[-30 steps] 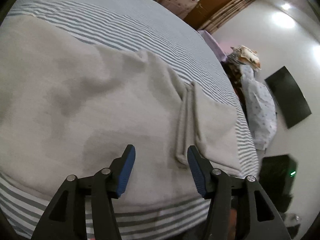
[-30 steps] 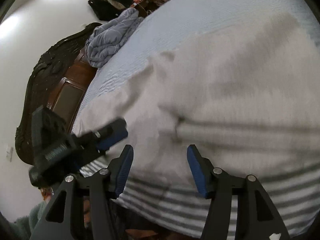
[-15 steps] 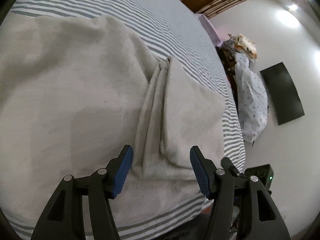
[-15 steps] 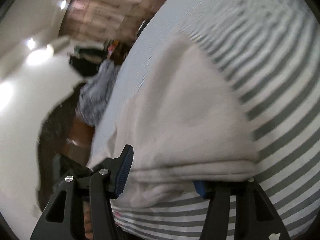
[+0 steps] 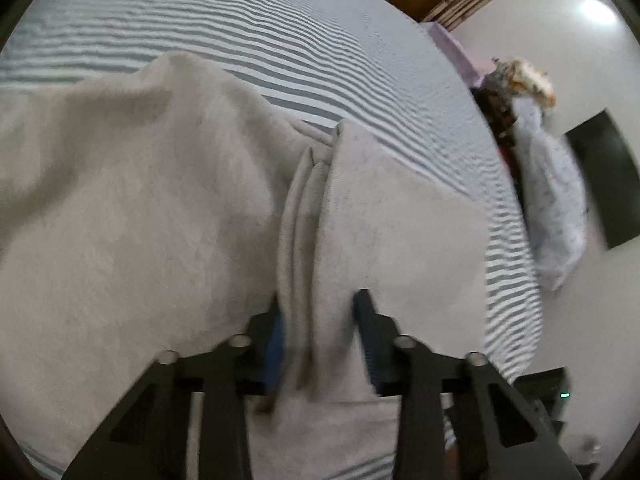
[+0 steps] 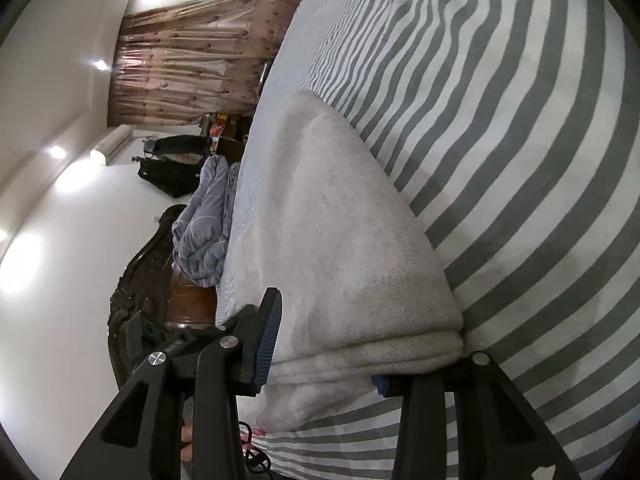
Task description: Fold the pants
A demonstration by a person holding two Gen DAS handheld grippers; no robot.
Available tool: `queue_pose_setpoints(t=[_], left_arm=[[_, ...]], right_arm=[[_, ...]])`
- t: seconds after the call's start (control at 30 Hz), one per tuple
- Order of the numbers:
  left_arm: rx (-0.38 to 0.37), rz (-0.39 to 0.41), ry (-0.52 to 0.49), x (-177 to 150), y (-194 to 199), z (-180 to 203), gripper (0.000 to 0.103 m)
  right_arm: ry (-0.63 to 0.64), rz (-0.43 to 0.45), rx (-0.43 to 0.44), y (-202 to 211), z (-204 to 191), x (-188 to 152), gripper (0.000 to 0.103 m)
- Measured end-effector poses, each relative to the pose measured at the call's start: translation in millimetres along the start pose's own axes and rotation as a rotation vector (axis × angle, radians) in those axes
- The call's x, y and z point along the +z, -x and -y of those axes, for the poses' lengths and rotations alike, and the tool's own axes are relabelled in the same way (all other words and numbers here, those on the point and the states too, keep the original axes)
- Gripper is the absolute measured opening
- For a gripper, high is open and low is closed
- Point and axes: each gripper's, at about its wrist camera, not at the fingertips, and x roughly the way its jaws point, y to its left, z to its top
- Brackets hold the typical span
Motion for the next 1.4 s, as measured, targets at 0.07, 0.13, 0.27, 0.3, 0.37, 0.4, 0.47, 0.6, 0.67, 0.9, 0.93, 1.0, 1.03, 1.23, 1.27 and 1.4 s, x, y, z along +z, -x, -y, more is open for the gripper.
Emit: queue_pose_setpoints(t=[0.07,0.13,0.27,0.3,0.37,0.4,0.47,0.6,0.67,0.9,0.93,1.0,1.03,1.23,1.27,1.4], left_arm=[[0.024,0.018,-0.033,-4,2,6,0.023],[0.034,0.045,-0.062,-8,7,12,0.02],[0.034,0.087,-0.108,-12,19,20,0.018],[0.03,0.095,-0.11,-11,22,22,0.018],[0.014,0.117,-0.121,-13,33,22,0.018],[0.009,0.125,-0.129,-13,38,23,0.018],[0.0,0.141,-0.134,-12,49,21,0.018],[-0.01,0.154,-0.12,-9,62,6,0.018],[-0.008,0.149,-0.109,-8,63,-4,0.018],[-0.005,0.109,-0.054,-13,47,-33,0.018],[-0.005,0.104,-0.049,-15,44,-34,0.018],[-0.009,0.099,-0.051,-16,39,-35,0.018],[-0.01,0.097,-0.052,-16,39,-35,0.018],[-0.026,0.076,-0.051,-21,28,-45,0.019],[-0.028,0.081,-0.053,-23,27,-46,0.019],[-0.028,0.086,-0.066,-22,28,-44,0.019]], right_arm=[[0.009,0.001,-0.015,-1,-2,0,0.036],[0.031,0.003,-0.033,2,-2,0,0.032],[0.126,0.02,-0.096,3,-18,-3,0.015],[0.153,0.023,-0.105,3,-23,-4,0.014],[0.203,0.028,-0.118,3,-32,-7,0.013],[0.225,0.029,-0.127,3,-35,-9,0.013],[0.258,0.02,-0.134,0,-42,-11,0.013],[0.313,0.004,-0.13,-5,-53,-15,0.013],[0.338,-0.006,-0.13,-7,-57,-17,0.013],[0.353,-0.018,-0.183,-12,-59,-11,0.027],[0.351,-0.019,-0.199,-12,-58,-9,0.027],[0.334,-0.028,-0.219,-10,-52,-5,0.026],[0.328,-0.026,-0.224,-8,-50,-4,0.025],[0.3,-0.049,-0.258,-5,-39,0,0.023],[0.306,-0.054,-0.264,-5,-39,0,0.024],[0.323,-0.085,-0.276,-4,-42,-6,0.029]])
